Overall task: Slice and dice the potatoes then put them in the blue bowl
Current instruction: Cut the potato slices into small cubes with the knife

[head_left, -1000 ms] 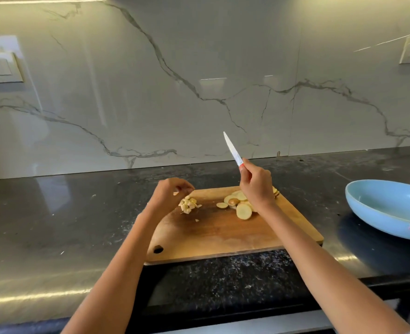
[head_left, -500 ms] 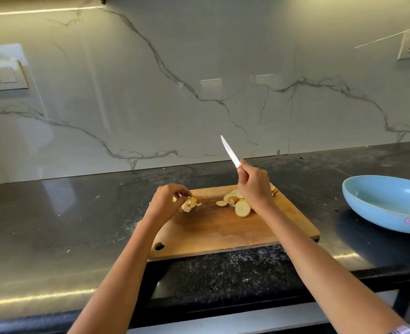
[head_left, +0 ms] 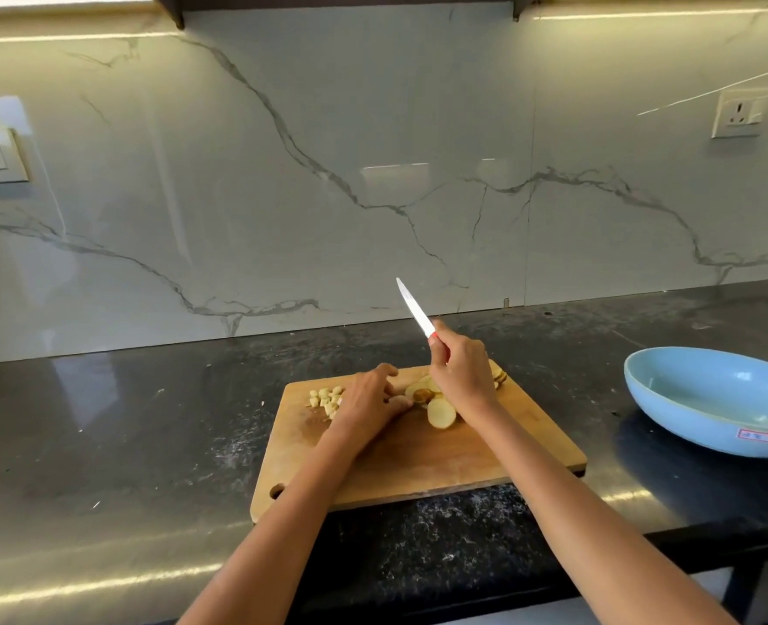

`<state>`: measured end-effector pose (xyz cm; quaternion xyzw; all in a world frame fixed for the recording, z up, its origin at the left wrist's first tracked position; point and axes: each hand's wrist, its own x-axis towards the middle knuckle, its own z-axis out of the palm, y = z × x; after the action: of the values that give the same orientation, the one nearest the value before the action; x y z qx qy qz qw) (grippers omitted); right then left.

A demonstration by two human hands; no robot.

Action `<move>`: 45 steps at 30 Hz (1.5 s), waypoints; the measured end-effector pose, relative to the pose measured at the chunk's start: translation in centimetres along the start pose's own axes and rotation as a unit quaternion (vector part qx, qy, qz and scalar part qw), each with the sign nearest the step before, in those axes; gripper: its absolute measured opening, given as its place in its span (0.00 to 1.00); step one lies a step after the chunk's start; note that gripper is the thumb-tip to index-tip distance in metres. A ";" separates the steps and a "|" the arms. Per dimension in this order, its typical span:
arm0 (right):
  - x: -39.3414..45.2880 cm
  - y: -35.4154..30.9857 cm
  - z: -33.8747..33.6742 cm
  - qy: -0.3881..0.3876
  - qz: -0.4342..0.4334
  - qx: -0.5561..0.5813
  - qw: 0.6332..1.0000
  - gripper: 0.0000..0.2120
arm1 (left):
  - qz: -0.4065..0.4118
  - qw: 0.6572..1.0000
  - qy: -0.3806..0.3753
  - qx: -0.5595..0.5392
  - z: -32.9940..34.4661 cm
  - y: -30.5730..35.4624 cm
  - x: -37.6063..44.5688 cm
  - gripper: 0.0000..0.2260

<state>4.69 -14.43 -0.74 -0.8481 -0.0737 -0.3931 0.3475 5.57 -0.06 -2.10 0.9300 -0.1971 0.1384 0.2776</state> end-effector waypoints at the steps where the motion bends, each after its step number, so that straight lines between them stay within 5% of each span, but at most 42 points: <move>1: 0.0 0.0 0.1 -0.001 0.002 0.000 1.000 0.15 | 0.003 1.000 -0.001 0.002 0.0 0.0 0.0 0.22; 15: -3.0 -2.6 -2.0 -0.071 0.020 0.005 0.997 0.17 | 0.004 0.985 -0.100 -0.144 -3.3 -0.4 -4.4 0.22; 28: -10.0 -6.6 -7.4 -0.266 0.032 -0.200 0.943 0.14 | -0.019 0.987 -0.055 -0.148 -3.3 -0.7 -5.4 0.27; 45: -9.3 -9.3 -6.4 -0.323 0.014 -0.250 0.913 0.07 | -0.031 0.988 -0.039 -0.143 -3.1 -0.4 -5.5 0.26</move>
<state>-9.24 -10.20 0.44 -0.9889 -0.0692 -0.0980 0.0872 0.46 3.64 -1.79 0.8913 -0.1962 0.0637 0.4038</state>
